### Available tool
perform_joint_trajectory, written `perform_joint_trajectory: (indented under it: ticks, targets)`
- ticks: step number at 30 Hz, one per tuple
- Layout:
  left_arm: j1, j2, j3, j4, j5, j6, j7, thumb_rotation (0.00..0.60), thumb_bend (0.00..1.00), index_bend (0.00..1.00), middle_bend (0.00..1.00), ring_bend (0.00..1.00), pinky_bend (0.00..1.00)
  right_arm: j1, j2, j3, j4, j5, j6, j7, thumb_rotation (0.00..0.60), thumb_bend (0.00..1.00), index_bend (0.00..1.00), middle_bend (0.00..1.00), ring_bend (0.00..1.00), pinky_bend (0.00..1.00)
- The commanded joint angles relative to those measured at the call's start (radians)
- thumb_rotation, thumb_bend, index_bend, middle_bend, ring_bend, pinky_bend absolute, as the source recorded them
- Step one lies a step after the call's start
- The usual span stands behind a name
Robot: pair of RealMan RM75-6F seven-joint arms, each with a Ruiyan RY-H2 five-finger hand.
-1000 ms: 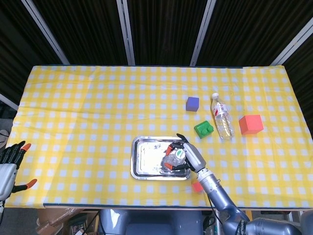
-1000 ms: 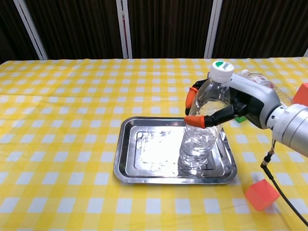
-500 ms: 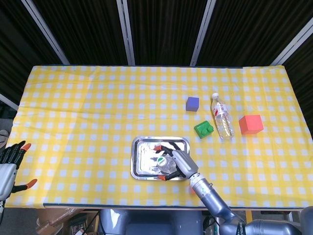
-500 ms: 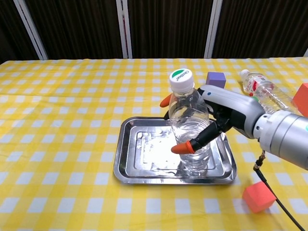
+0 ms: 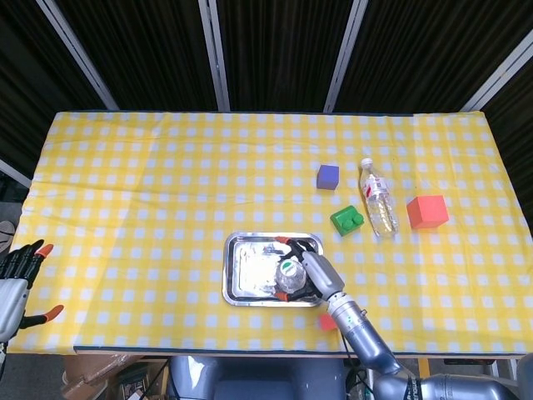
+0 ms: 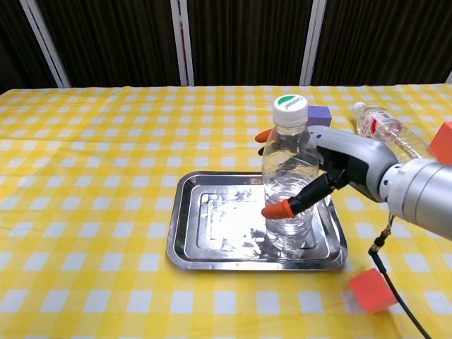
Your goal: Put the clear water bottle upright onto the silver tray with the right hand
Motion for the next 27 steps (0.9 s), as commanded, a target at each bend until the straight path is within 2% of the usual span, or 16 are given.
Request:
perform_joint_trajectory:
  ticks: [1,8,16,23,27]
  targets:
    - [-0.001,-0.001,0.000,0.001,-0.001,-0.002,0.004,0.600,0.14,0.01,0.00,0.00,0.00,-0.005,0.027,0.008,0.017,0.021,-0.015,0.014,0.600,0.16,0.10,0.11,0.23,0.00]
    - [-0.003,-0.006,0.000,0.001,-0.007,-0.009,0.020,0.600,0.14,0.01,0.00,0.00,0.00,-0.036,0.113,0.005,0.046,0.018,-0.056,0.094,0.600,0.16,0.10,0.10,0.14,0.00]
    - [-0.005,-0.013,-0.003,0.000,-0.015,-0.013,0.037,0.600,0.14,0.01,0.00,0.00,0.00,-0.079,0.221,-0.037,0.025,-0.105,-0.108,0.222,0.600,0.16,0.10,0.09,0.01,0.00]
    - [-0.008,-0.017,-0.003,0.001,-0.017,-0.016,0.043,0.600,0.14,0.01,0.00,0.00,0.00,-0.116,0.325,-0.069,0.006,-0.207,-0.099,0.294,0.600,0.15,0.10,0.09,0.00,0.00]
    - [-0.006,-0.015,-0.005,0.001,-0.015,-0.009,0.035,0.600,0.14,0.01,0.00,0.00,0.00,-0.159,0.389,-0.085,0.020,-0.266,-0.016,0.265,0.600,0.16,0.10,0.09,0.00,0.00]
